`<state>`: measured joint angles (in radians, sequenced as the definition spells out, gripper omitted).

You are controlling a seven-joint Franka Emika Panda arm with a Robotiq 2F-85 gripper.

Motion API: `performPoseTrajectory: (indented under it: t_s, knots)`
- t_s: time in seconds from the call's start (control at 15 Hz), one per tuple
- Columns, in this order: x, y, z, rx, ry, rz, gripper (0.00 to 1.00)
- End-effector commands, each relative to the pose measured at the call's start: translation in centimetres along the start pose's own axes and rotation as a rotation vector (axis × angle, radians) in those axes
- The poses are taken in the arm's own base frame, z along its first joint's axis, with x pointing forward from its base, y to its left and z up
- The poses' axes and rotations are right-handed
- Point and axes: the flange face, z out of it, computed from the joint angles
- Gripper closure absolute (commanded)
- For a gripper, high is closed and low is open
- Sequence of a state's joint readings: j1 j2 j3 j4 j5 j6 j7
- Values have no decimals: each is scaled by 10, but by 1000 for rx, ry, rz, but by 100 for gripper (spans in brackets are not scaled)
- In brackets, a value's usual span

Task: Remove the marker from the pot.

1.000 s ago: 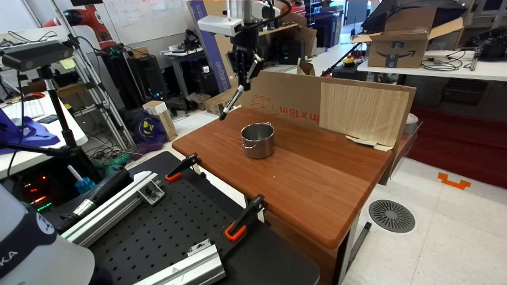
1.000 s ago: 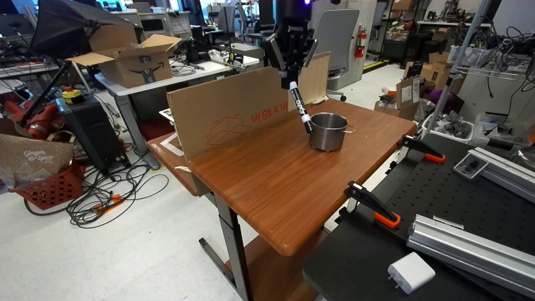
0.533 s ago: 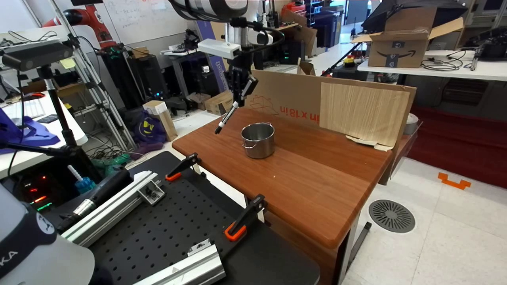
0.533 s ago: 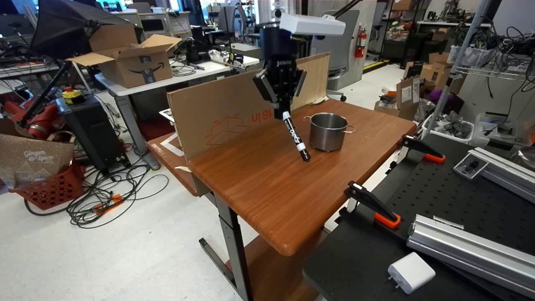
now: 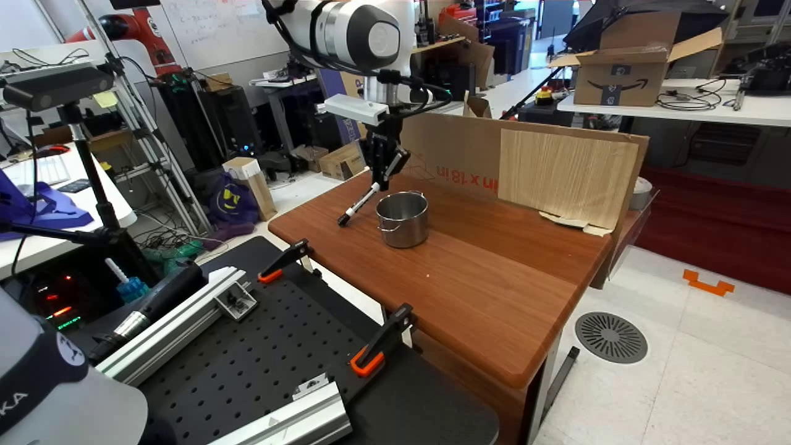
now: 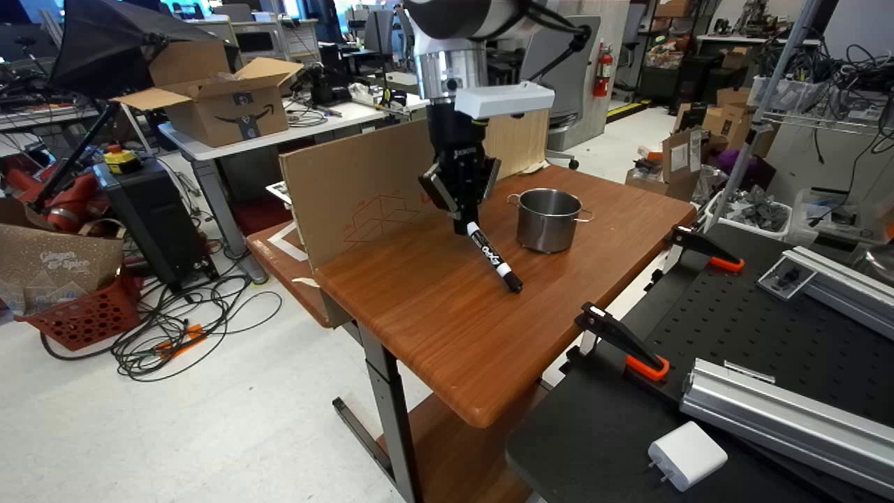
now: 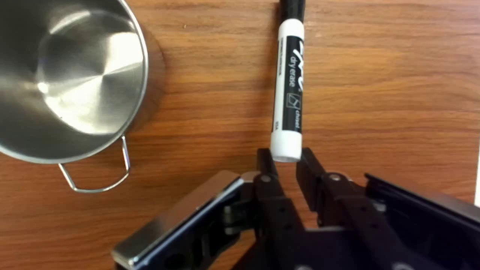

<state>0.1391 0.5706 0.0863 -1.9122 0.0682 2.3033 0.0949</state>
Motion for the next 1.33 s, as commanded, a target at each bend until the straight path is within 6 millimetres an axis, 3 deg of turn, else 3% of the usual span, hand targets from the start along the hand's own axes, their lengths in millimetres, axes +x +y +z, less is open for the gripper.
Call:
performPoseTrajectory:
  t_s: [0.0,0.33,0.53,0.6,0.8,1.13,1.27]
  knots:
    - [17,-1,17,-27,-3,8,95]
    - [32,0,36,-66,-3,33,95]
    - [37,-2,38,-83,-5,43,95]
    - [37,-2,38,-87,-7,47,54]
    - [39,-3,36,-86,-1,55,40]
    - [42,0,34,-82,1,60,2]
    - [43,0,32,-82,5,62,0]
